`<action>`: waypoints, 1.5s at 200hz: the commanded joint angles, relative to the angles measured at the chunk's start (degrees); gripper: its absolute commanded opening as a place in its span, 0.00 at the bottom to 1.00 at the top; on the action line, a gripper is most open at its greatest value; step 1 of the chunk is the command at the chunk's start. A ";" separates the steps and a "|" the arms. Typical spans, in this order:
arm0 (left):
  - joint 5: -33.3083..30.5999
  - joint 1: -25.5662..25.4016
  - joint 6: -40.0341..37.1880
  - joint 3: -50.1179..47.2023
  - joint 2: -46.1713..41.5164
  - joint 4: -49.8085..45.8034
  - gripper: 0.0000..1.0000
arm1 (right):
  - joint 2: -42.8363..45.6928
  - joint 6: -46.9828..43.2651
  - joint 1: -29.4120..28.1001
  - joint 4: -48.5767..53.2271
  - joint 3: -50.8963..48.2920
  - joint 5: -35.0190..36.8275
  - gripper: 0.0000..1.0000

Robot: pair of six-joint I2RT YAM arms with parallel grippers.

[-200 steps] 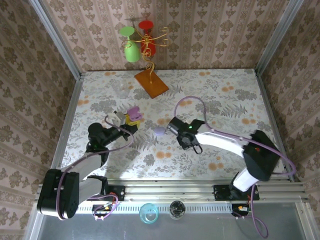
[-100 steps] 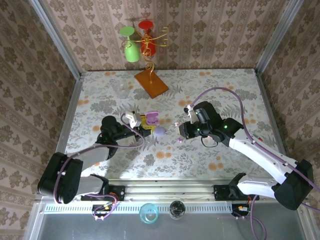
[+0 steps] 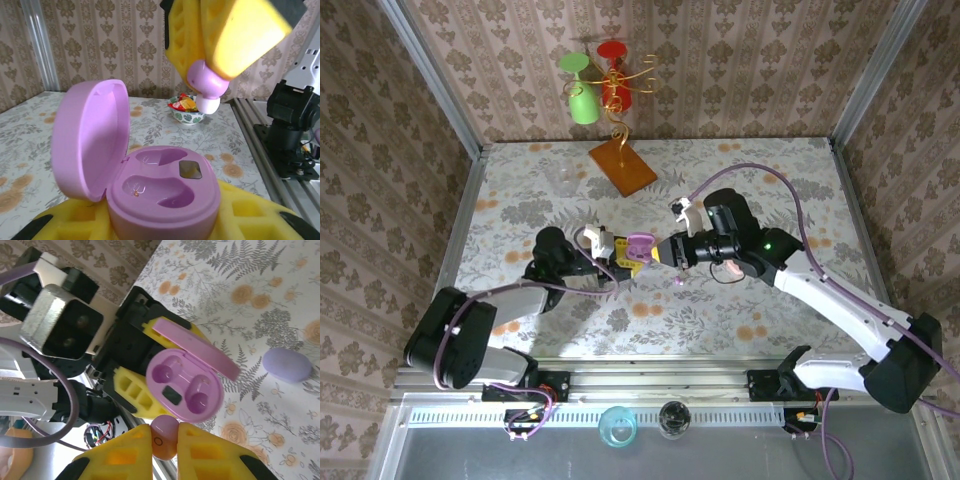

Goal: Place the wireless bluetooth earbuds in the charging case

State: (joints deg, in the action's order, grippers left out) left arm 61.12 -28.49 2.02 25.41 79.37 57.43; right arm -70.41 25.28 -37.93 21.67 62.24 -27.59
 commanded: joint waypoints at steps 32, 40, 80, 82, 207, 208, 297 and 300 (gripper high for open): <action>4.76 -0.20 6.63 1.51 2.87 11.28 0.26 | -3.09 -1.54 -0.39 -0.17 2.37 -2.75 0.16; 4.88 -0.19 6.61 1.49 2.89 11.44 0.26 | -3.28 -1.58 -0.39 -0.26 2.25 -2.64 0.16; 5.54 -0.21 6.68 1.66 2.67 11.13 0.25 | -3.64 -1.44 -0.38 -0.41 2.09 -1.94 0.16; 5.51 -0.17 6.68 1.68 2.70 11.13 0.25 | -3.65 -1.45 -0.39 -0.43 2.10 -1.76 0.16; 5.04 -0.25 5.81 1.36 2.02 10.02 0.24 | -4.45 -0.10 -0.10 -1.51 2.12 1.69 0.14; 5.01 -0.25 5.80 1.33 2.02 10.05 0.24 | -4.46 -0.12 -0.11 -1.48 2.11 1.63 0.14; 3.62 -0.15 2.88 1.31 -0.18 5.99 0.24 | -5.22 0.41 -0.08 -0.45 3.03 1.56 0.30; 3.53 -0.16 2.71 1.31 -0.30 5.76 0.24 | -4.95 0.43 -0.04 -0.55 3.03 1.87 0.31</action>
State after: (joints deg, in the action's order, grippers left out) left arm 64.07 -28.47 7.09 25.50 81.36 63.07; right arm -76.25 25.58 -38.02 20.86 63.72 -27.59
